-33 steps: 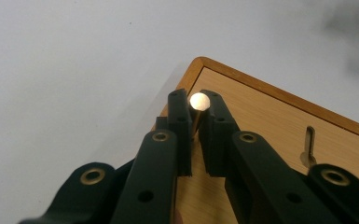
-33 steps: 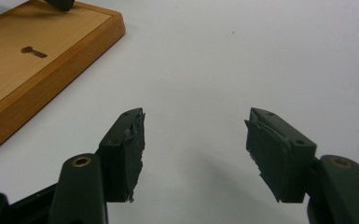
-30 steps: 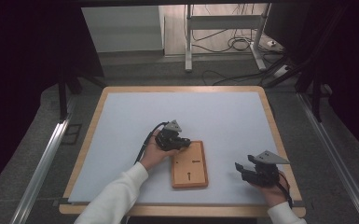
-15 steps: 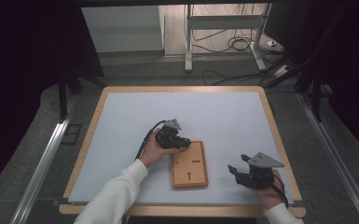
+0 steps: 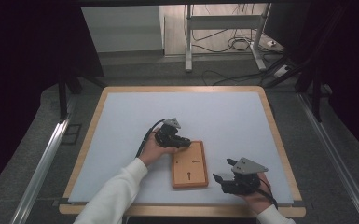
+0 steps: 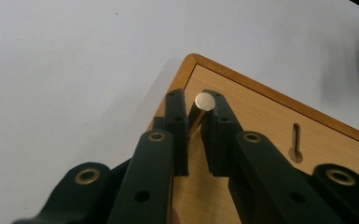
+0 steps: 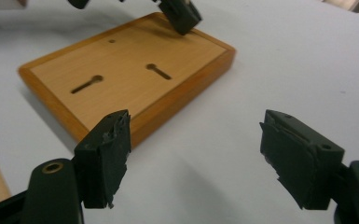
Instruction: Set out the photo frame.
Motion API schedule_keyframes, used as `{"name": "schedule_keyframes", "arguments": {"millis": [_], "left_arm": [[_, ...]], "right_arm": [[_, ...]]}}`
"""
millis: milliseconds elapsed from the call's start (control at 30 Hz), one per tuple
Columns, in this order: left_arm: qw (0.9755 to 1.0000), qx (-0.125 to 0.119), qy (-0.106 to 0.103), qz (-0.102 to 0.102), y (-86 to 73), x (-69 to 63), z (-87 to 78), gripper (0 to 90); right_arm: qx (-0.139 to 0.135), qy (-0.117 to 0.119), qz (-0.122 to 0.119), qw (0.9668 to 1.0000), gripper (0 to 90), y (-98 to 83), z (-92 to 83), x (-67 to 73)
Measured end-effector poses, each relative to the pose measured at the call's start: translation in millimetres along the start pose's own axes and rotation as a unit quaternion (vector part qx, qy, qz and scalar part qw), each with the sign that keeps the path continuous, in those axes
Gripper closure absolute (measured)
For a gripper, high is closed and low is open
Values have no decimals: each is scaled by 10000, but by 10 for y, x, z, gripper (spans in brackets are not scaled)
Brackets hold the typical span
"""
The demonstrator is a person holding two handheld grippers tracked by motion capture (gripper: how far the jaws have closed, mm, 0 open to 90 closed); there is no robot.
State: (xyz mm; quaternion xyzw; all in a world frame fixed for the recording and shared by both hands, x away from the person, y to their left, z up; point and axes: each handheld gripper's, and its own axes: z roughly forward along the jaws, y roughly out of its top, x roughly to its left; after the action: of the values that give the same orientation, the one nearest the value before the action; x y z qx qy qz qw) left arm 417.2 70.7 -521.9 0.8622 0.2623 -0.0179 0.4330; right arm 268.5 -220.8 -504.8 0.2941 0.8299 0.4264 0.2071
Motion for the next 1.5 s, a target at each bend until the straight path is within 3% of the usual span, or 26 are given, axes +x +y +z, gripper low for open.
{"name": "schedule_keyframes", "arguments": {"millis": [300,533,733,833,967,1200,1233,1267,1500], "left_arm": [[9998,59,-178,-104,17,60,-4,813],[9989,113,-410,-173,32,137,-5,810],[9982,121,-534,-255,37,178,-4,810],[9979,117,-572,-282,36,191,-3,810],[9974,128,-629,-328,41,209,-1,809],[9973,157,-637,-335,51,221,-1,814],[9972,146,-637,-351,51,224,-1,815],[9972,146,-637,-351,51,224,-1,816],[9977,47,-492,-467,51,239,-4,844]], "right_arm": [[103,120,-157,9998,220,31,98,118],[270,127,-775,9965,160,157,255,354],[538,44,-1406,9886,137,195,396,546],[623,5,-1544,9860,124,198,450,601],[786,-134,-1843,9796,111,197,514,677],[790,-377,-2024,9754,130,216,582,706],[766,-522,-2145,9723,144,210,598,719],[753,-536,-2177,9716,146,211,602,718],[373,-667,-2233,9718,284,317,503,724]]}}
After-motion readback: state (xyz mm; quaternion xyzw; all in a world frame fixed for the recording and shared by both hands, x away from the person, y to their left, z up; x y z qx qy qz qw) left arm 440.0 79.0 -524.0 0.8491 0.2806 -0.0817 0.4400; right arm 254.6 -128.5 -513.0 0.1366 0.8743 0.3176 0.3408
